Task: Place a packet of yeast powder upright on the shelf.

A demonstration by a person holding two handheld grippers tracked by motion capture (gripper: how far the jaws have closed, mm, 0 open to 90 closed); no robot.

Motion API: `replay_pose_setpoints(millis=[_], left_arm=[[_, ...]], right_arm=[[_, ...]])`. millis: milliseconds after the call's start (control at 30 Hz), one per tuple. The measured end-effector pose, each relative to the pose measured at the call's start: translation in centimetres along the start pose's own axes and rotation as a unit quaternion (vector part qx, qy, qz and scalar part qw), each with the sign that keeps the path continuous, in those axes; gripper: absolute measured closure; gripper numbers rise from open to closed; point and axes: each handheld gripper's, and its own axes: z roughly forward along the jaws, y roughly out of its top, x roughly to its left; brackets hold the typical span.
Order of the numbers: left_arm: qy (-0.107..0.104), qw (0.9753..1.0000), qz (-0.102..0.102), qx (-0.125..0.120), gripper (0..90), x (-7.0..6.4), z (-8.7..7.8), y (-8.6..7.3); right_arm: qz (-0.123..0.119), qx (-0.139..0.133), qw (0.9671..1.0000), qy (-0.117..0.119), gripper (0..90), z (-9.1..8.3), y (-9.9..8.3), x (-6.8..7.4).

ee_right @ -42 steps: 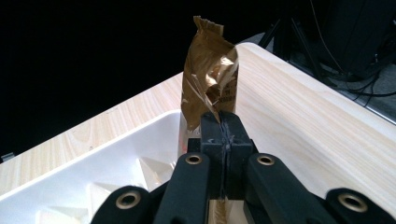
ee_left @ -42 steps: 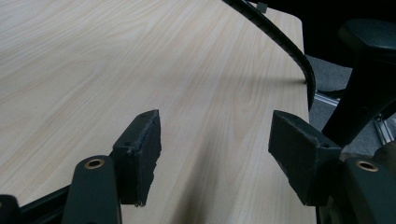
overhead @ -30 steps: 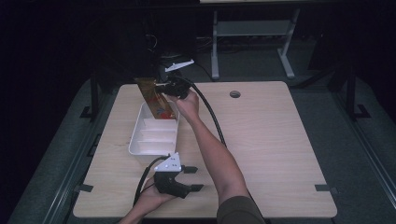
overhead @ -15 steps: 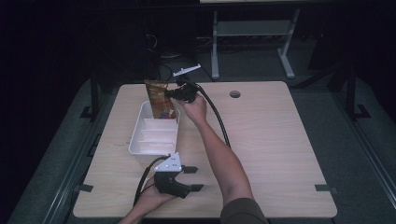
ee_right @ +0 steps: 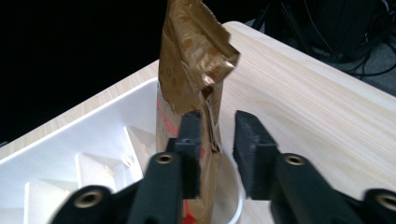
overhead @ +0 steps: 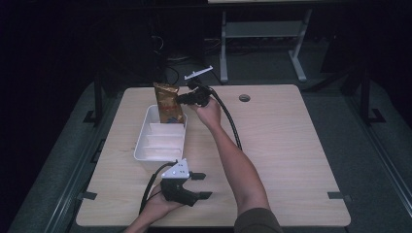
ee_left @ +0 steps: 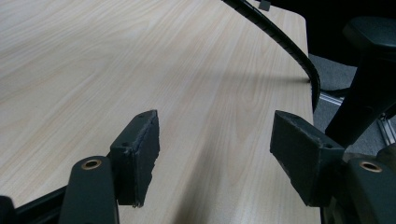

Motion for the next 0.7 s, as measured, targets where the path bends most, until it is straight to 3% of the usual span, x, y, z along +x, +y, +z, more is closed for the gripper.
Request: replay_pose_setpoints(millis=[700], left_arm=[[0.008, 0.9999, -0.008, 0.01, 26.4, 0.1, 0.5, 0.1]], right_arm=[[-0.005, 0.007, 0.9994, 0.033, 57.3, -5.1, -1.2, 0.1]])
